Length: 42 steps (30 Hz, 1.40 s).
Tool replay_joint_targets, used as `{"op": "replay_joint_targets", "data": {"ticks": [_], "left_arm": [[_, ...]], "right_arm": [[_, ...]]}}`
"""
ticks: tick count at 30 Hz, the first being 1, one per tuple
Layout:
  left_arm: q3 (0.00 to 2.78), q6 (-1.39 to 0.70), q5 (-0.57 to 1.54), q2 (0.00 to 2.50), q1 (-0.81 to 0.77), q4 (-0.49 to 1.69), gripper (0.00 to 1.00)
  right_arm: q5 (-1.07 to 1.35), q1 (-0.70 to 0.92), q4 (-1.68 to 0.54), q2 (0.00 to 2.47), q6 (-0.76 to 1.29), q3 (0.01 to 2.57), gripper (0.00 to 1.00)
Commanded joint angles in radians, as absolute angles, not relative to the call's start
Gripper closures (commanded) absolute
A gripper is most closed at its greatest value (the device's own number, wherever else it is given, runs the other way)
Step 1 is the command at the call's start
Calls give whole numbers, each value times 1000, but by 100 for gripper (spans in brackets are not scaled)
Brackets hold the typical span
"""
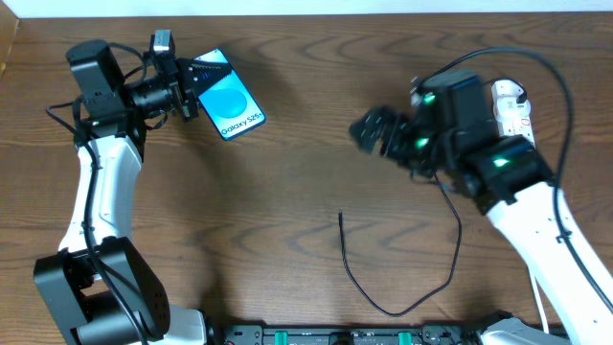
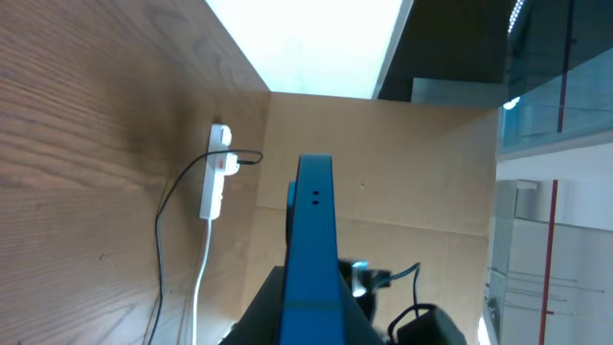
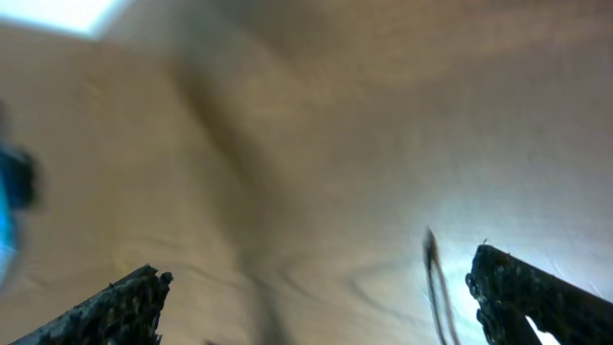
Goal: Plug charger to phone and switch on socket
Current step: 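Release the phone from the right gripper and pull it back, then lower the right gripper onto the black cable's loose end, then grasp the cable plug with the right gripper and lift it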
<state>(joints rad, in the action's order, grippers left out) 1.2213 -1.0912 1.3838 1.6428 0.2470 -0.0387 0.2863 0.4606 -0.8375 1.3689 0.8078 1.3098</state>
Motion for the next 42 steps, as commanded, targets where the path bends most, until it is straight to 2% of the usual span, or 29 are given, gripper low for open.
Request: {"op": "replay_joint_targets", "data": {"ticks": [1, 12, 37, 42], "left_arm": [[1228, -1073, 1418, 1634, 252, -47, 93], [1228, -1066, 1418, 1634, 252, -47, 93], [1228, -1065, 1418, 1634, 252, -47, 93], [1228, -1065, 1418, 1634, 252, -47, 93]], "right_arm": [[207, 553, -895, 1442, 768, 1313, 1], [186, 744, -1007, 1740, 781, 1312, 2], [80, 802, -904, 1998, 780, 1287, 1], [81, 802, -889, 2025, 780, 1278, 16]]}}
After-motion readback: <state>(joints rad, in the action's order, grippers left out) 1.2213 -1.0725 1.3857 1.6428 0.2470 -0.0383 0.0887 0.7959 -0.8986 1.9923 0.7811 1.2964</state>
